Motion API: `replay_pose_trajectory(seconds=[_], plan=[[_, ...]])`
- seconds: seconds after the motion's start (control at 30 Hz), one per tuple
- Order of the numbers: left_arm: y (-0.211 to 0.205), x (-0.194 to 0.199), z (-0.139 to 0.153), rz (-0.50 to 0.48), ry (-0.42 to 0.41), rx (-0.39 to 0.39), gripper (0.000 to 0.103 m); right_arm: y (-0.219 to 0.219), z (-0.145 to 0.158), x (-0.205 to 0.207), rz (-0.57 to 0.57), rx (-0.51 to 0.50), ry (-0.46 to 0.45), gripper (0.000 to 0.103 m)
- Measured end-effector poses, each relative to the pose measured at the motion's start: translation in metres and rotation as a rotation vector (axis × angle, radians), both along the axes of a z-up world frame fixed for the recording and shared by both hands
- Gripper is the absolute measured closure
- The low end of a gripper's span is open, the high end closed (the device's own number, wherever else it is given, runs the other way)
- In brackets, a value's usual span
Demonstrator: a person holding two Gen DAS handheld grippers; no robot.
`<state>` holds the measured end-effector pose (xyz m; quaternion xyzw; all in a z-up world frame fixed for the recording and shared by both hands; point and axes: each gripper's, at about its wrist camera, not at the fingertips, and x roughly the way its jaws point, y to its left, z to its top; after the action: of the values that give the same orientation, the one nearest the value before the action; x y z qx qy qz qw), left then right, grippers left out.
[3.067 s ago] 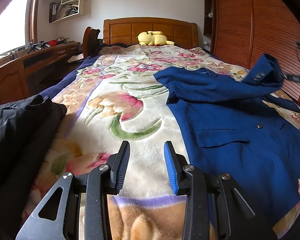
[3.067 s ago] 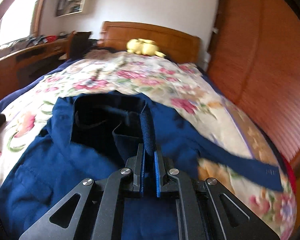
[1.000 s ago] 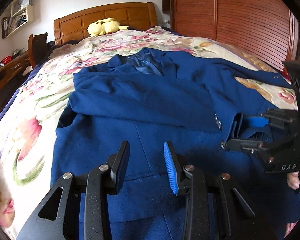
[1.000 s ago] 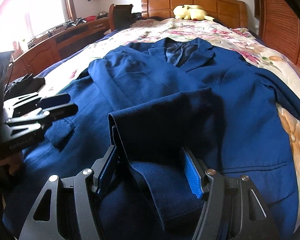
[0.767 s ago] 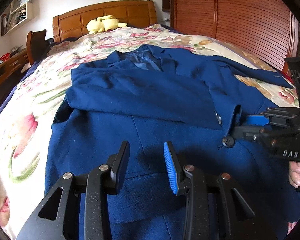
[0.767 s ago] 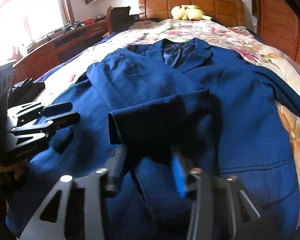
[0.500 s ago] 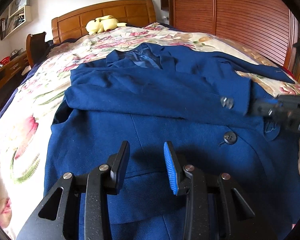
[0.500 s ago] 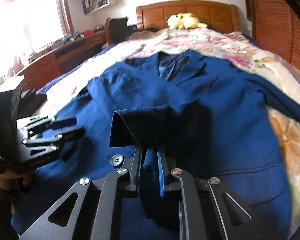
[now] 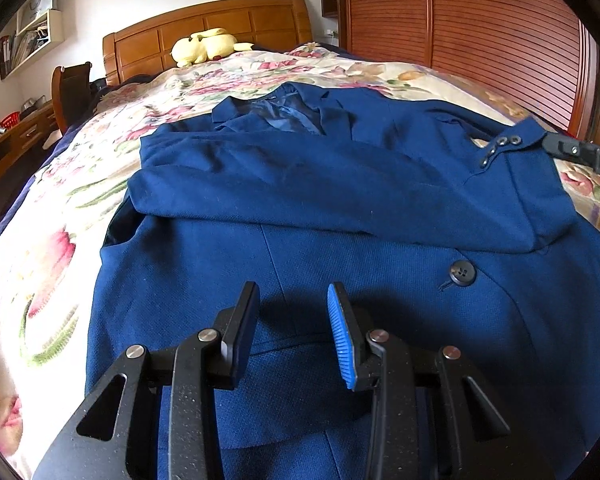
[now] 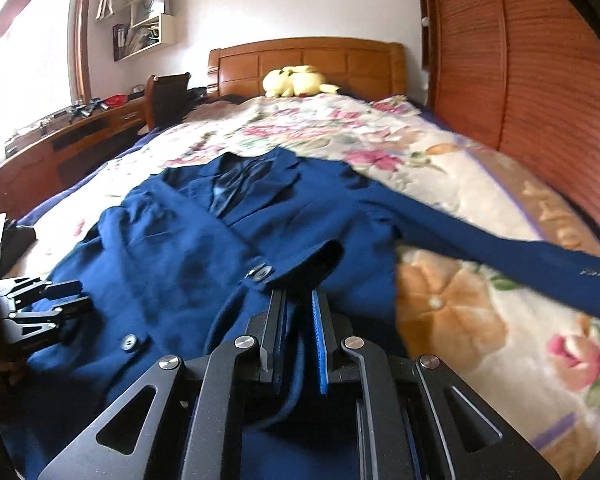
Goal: Fold large clothes
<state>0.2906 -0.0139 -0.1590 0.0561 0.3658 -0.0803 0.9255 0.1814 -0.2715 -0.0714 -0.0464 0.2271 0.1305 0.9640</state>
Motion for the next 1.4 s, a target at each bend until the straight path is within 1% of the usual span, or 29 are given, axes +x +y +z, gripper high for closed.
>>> replay_pose_trajectory(seconds=[0.13, 0.23, 0.27, 0.3, 0.43, 0.53, 0.6, 0.67, 0.83, 0.9, 1.0, 1.07, 1.17, 1.27, 1.4], plan=[[0.0, 0.0, 0.0, 0.001, -0.001, -0.002, 0.067, -0.003, 0.006, -0.011, -0.022, 0.005, -0.021, 0.089], [-0.001, -0.001, 0.0, 0.002, -0.001, -0.007, 0.067, -0.01, 0.006, -0.012, -0.038, 0.043, 0.001, 0.08], [0.0, 0.0, 0.0, 0.002, -0.002, -0.008, 0.067, -0.013, 0.007, -0.011, -0.051, 0.045, 0.006, 0.073], [0.0, 0.0, 0.0, 0.002, -0.002, -0.009, 0.067, -0.013, 0.008, -0.011, -0.065, 0.037, 0.012, 0.067], [0.001, 0.0, 0.0, 0.001, -0.005, -0.013, 0.067, -0.01, 0.012, -0.013, -0.05, 0.008, 0.043, 0.064], [0.001, 0.0, 0.0, 0.001, -0.008, -0.015, 0.067, -0.022, 0.018, -0.013, -0.064, -0.039, 0.064, 0.058], [0.001, -0.001, 0.0, 0.001, -0.008, -0.015, 0.067, -0.039, 0.022, -0.011, -0.082, -0.061, 0.079, 0.05], [0.001, -0.001, 0.0, 0.001, -0.008, -0.015, 0.067, -0.061, 0.026, -0.002, -0.112, -0.079, 0.107, 0.046], [0.002, 0.0, 0.001, 0.0, -0.005, -0.013, 0.067, -0.133, 0.042, 0.025, -0.256, -0.087, 0.145, 0.045], [0.002, 0.0, 0.001, 0.0, -0.004, -0.012, 0.067, -0.161, 0.05, 0.037, -0.323, -0.102, 0.142, 0.045], [0.002, 0.0, 0.0, -0.001, -0.001, -0.009, 0.067, -0.192, 0.055, 0.053, -0.389, -0.132, 0.144, 0.045], [0.001, 0.001, 0.0, -0.002, 0.001, -0.007, 0.067, -0.21, 0.056, 0.066, -0.425, -0.145, 0.154, 0.045], [0.001, 0.001, 0.0, -0.003, 0.002, -0.006, 0.067, -0.232, 0.051, 0.082, -0.477, -0.135, 0.171, 0.044], [0.001, 0.001, 0.0, -0.002, 0.002, -0.007, 0.067, -0.253, 0.044, 0.094, -0.542, -0.117, 0.198, 0.036], [0.001, 0.001, 0.0, -0.002, 0.002, -0.007, 0.067, -0.271, 0.035, 0.103, -0.602, -0.138, 0.23, 0.034]])
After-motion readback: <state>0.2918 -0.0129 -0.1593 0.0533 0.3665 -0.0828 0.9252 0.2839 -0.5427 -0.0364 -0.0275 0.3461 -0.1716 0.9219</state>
